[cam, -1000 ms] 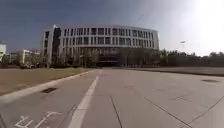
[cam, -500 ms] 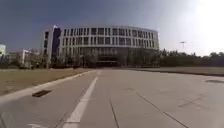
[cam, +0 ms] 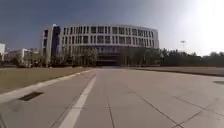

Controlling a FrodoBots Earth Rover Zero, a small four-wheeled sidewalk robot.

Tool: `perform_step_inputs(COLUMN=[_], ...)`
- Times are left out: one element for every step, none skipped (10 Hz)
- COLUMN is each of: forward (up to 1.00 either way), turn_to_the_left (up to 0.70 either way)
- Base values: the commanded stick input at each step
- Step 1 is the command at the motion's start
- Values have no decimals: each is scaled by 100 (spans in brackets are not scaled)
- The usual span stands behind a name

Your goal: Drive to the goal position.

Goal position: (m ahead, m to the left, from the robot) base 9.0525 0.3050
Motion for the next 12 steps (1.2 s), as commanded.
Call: perform_step_inputs(forward=[70,70,70,70,70,70,70,70,70,70,70,70], turn_to_the_left=[0,0,0,0,0,0,1,19,35,32,21,2])
